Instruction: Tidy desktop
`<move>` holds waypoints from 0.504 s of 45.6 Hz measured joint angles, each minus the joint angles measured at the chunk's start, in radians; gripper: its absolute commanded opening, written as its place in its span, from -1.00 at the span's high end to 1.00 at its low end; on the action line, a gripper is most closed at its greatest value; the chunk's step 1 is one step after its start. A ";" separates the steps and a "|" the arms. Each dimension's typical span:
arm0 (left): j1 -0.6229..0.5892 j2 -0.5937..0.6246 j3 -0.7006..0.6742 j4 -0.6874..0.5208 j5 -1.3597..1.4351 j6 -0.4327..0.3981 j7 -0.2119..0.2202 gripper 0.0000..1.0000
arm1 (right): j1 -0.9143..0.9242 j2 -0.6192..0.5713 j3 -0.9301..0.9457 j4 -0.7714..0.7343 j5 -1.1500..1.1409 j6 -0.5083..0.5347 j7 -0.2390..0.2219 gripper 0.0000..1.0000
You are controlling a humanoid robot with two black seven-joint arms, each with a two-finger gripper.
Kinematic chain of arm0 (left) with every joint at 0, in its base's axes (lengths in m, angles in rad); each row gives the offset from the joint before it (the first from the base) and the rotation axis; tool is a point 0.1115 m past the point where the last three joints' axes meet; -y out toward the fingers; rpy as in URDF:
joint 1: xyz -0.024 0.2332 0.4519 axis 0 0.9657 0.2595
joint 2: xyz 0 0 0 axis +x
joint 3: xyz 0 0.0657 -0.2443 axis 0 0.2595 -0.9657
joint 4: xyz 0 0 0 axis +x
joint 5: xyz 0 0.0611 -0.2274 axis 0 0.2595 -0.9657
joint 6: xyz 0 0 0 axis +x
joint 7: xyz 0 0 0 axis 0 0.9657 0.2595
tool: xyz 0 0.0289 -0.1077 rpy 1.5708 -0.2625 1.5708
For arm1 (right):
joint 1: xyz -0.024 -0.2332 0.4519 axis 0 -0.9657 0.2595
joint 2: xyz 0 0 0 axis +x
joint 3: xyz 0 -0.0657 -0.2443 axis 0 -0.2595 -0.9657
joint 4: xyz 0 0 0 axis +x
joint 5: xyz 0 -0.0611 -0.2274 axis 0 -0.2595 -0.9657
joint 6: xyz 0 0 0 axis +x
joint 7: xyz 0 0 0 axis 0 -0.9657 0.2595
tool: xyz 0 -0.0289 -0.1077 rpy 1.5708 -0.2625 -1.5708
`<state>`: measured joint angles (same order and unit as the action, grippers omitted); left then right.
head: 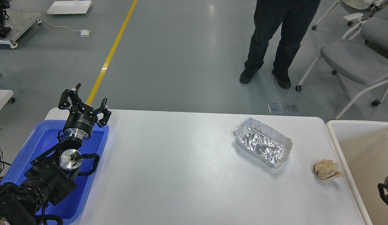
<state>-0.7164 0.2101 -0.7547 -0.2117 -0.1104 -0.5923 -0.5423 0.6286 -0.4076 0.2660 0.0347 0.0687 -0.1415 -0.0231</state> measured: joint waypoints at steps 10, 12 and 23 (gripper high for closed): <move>0.000 0.000 0.000 0.000 0.000 0.000 -0.001 -1.00 | 0.067 0.000 0.041 0.001 0.001 -0.001 0.000 -1.00; 0.000 0.000 0.000 0.000 0.000 0.000 -0.001 -1.00 | 0.080 -0.001 0.064 0.000 0.002 -0.001 0.000 -1.00; 0.000 0.000 0.000 0.000 0.000 0.000 -0.001 -1.00 | 0.180 -0.018 0.191 0.003 0.003 0.029 -0.005 -1.00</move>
<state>-0.7164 0.2102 -0.7547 -0.2120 -0.1105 -0.5920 -0.5433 0.8086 -0.4257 0.4565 0.0380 0.0712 -0.1129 -0.0285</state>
